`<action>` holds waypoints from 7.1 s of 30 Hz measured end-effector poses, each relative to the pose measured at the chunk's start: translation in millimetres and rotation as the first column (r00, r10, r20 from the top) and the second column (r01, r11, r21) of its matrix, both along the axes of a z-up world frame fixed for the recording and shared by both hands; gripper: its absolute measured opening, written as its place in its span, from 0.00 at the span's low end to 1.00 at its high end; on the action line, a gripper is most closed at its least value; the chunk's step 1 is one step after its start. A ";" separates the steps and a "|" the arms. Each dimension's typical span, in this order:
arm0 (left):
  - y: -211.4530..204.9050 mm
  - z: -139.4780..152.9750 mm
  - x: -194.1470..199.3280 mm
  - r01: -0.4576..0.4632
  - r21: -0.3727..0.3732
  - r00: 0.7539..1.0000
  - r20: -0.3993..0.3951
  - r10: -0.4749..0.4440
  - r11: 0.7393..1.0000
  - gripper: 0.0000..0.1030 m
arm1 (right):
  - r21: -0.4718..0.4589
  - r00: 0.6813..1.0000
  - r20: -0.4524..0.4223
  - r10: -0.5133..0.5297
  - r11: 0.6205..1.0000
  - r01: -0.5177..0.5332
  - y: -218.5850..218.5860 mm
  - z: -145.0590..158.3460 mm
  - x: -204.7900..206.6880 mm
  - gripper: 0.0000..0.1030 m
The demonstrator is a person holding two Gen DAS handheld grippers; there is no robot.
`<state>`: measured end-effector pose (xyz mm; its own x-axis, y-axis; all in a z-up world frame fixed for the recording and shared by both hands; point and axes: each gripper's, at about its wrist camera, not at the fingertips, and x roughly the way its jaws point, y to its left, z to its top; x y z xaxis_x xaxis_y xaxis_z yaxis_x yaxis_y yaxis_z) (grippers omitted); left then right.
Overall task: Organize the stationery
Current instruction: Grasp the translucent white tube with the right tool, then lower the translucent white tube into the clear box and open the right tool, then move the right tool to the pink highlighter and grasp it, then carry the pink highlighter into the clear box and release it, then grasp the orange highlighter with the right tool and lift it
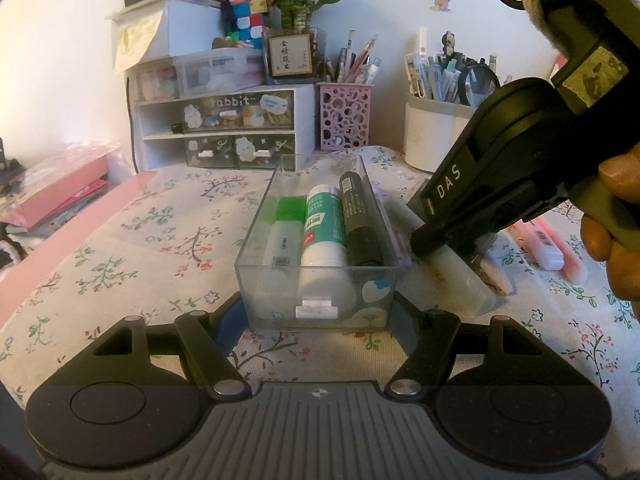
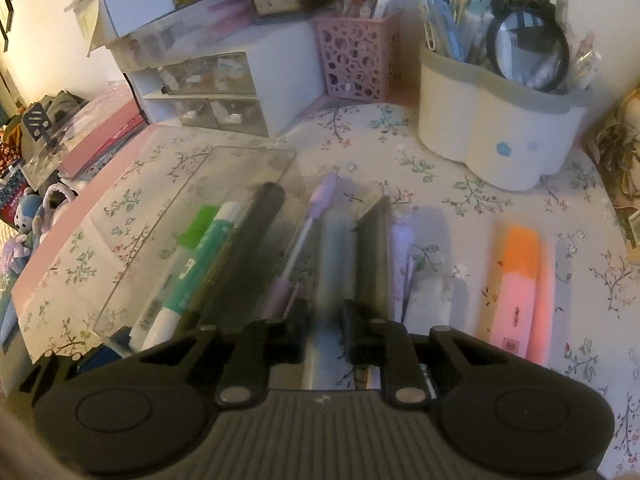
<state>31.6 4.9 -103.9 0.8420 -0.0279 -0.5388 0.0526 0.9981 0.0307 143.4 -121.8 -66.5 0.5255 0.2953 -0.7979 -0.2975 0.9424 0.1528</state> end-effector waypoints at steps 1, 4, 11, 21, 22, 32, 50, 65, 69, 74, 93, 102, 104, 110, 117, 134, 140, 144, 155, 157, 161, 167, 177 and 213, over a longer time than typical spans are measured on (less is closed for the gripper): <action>-0.2 0.0 0.2 0.000 0.000 1.000 0.000 0.000 1.000 0.70 | 0.012 1.000 -0.003 -0.009 1.000 0.009 -1.6 -0.6 0.3 0.17; -0.3 -0.4 -0.1 0.000 0.001 1.000 0.000 0.000 1.000 0.70 | 0.072 0.999 -0.021 -0.043 0.996 0.044 -10.7 0.1 0.8 0.17; 0.1 -0.6 -0.3 0.001 0.001 1.000 0.001 -0.001 1.000 0.70 | 0.203 0.992 -0.059 -0.107 0.972 0.117 -29.0 4.2 0.4 0.17; 0.2 -0.6 -0.3 0.001 0.001 1.000 0.001 -0.001 1.000 0.70 | 0.310 0.984 -0.082 -0.159 0.934 0.177 -42.6 6.6 -2.7 0.17; 0.2 -0.6 -0.3 0.002 0.001 1.000 0.001 -0.002 1.000 0.70 | 0.319 0.983 -0.081 -0.163 0.930 0.180 -43.4 7.0 -3.1 0.17; -1.4 -0.1 1.2 0.004 0.003 1.000 -0.001 -0.004 1.000 0.70 | 0.374 0.981 -0.074 -0.178 0.907 0.193 -40.8 22.5 -1.5 0.17; -3.4 0.5 1.9 0.006 0.005 1.000 -0.004 -0.006 1.000 0.70 | 0.325 0.989 -0.121 -0.079 0.939 0.115 25.0 35.7 15.5 0.19; -3.1 -0.7 0.8 0.007 -0.005 1.000 -0.001 -0.007 1.000 0.70 | 0.412 0.978 -0.094 -0.184 0.888 0.207 -32.1 31.0 6.1 0.20; -3.1 -0.4 0.0 0.004 -0.011 1.000 -0.001 -0.004 1.000 0.70 | 0.401 0.960 -0.077 -0.270 0.873 0.278 -63.9 31.3 4.3 0.20; -0.6 0.2 0.2 -0.002 -0.034 1.000 -0.001 0.002 0.999 0.69 | 0.361 0.945 -0.068 -0.321 0.875 0.324 -89.2 24.7 1.1 0.21; 5.4 1.2 0.1 -0.017 -0.087 1.000 0.005 0.017 0.996 0.69 | 0.224 0.880 -0.056 -0.471 0.853 0.471 -143.3 8.7 -7.0 0.21; -7.6 -0.7 -4.3 -0.025 0.010 0.999 0.022 0.025 1.000 0.70 | 0.055 0.931 -0.034 -0.364 0.929 0.365 -116.9 -2.3 4.6 0.21; -17.1 -0.7 -5.6 -0.019 0.082 0.999 0.039 0.016 0.996 0.70 | -0.042 0.946 -0.006 -0.324 0.945 0.324 -99.9 -1.2 6.9 0.20; -3.2 -1.6 -2.1 -0.010 -0.008 1.000 0.009 0.011 1.000 0.70 | 0.065 0.933 -0.024 -0.360 0.930 0.361 -114.3 -3.1 3.8 0.18; -2.9 -1.2 -2.4 -0.017 -0.025 1.000 0.006 0.017 1.000 0.70 | 0.186 0.907 -0.032 -0.421 0.889 0.419 -126.1 2.8 -7.8 0.18; -6.7 -1.9 -5.6 -0.015 0.000 1.000 0.017 0.015 1.000 0.70 | 0.448 0.958 -0.130 -0.255 0.847 0.286 -46.7 34.2 -7.5 0.18; -6.6 -2.1 -5.9 -0.012 0.002 1.000 0.017 0.012 1.000 0.70 | 0.422 0.974 -0.120 -0.193 0.878 0.226 -13.4 38.5 -1.4 0.18; -6.6 -2.2 -5.5 -0.010 0.002 1.000 0.015 0.010 1.000 0.70 | 0.460 0.975 -0.168 -0.148 0.863 0.210 -0.2 33.7 8.0 0.18; -6.7 -2.0 -4.3 -0.005 0.002 1.000 0.013 0.005 1.000 0.70 | 0.409 0.984 -0.157 -0.081 0.902 0.140 16.9 22.7 8.6 0.26; -6.7 -2.0 -4.3 -0.005 0.001 1.000 0.013 0.005 1.000 0.70 | 0.391 0.986 -0.156 -0.059 0.913 0.116 23.0 22.9 9.1 0.15; -6.3 -1.8 -3.6 -0.003 0.000 1.000 0.012 0.003 1.000 0.70 | 0.402 0.979 -0.195 -0.052 0.907 0.128 25.0 16.1 11.7 0.13; -6.2 -1.9 -3.3 -0.003 -0.001 1.000 0.012 0.003 1.000 0.70 | 0.376 0.990 -0.140 -0.014 0.924 0.066 22.1 25.2 8.7 0.12; -5.8 -0.6 -2.5 -0.001 -0.004 1.000 0.005 0.001 1.000 0.70 | 0.304 0.989 -0.113 0.092 0.951 -0.053 26.3 19.5 9.4 0.08; -4.5 3.8 18.0 -0.005 -0.017 0.999 -0.047 0.004 1.000 0.70 | 0.259 0.930 -0.013 -0.367 0.897 0.357 -122.6 9.1 -22.2 0.18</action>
